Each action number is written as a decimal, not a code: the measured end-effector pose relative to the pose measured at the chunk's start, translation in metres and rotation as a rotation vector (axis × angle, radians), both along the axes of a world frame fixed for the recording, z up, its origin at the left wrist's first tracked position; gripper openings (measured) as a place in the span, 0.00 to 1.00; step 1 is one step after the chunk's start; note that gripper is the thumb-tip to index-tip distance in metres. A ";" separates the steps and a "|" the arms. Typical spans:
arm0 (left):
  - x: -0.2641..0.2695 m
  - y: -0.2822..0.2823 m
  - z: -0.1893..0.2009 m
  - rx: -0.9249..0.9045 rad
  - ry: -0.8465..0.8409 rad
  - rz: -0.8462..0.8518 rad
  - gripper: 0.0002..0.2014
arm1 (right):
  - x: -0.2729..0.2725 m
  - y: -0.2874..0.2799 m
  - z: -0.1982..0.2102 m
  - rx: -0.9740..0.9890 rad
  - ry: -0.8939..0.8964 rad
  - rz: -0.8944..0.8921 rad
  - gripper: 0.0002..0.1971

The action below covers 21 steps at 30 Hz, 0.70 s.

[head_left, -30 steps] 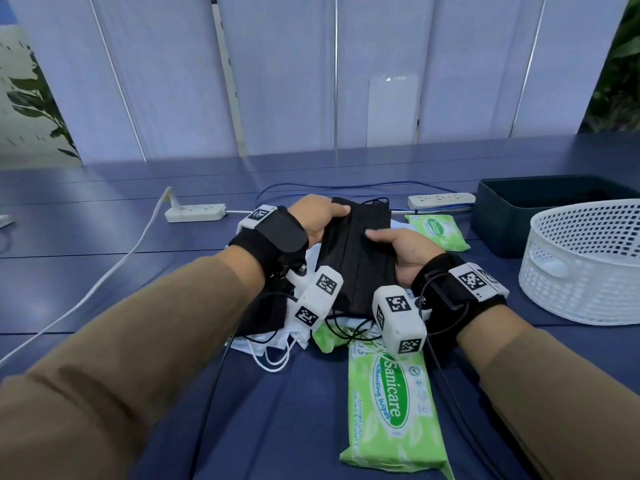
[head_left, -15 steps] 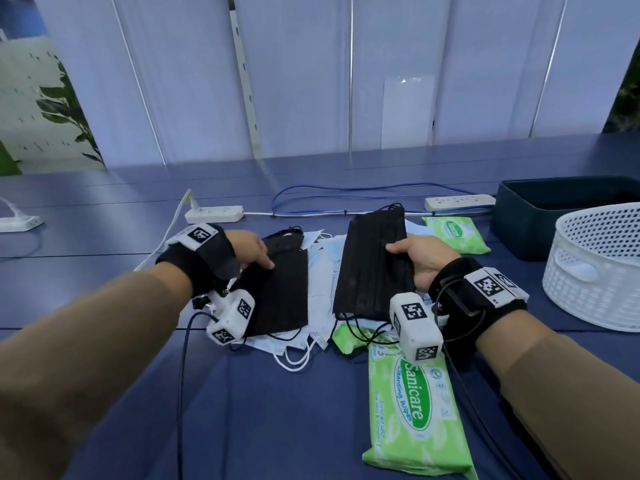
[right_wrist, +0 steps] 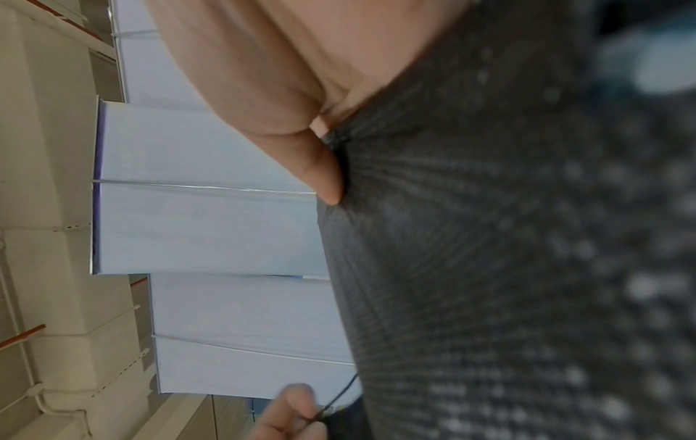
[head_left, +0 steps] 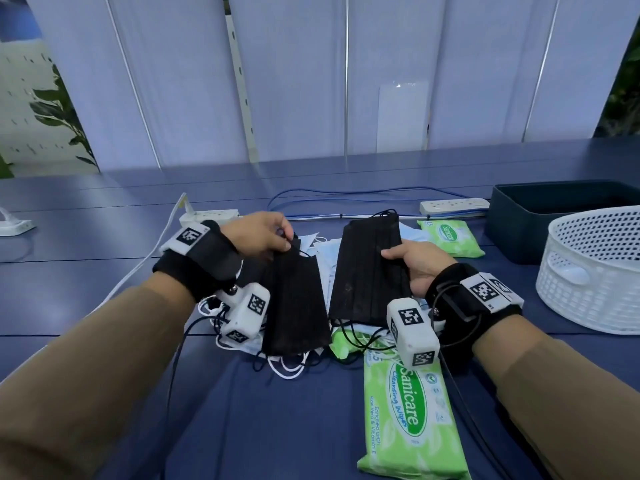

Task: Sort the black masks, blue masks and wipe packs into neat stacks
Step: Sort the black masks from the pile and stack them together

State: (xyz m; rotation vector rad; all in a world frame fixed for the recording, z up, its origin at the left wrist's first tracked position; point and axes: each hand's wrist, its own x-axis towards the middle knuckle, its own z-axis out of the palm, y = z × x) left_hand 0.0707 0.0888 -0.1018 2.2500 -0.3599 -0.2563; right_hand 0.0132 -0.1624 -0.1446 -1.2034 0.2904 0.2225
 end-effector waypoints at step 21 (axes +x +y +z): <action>0.021 -0.077 0.008 -0.300 0.097 -0.055 0.09 | 0.000 0.001 0.001 -0.054 0.043 -0.042 0.07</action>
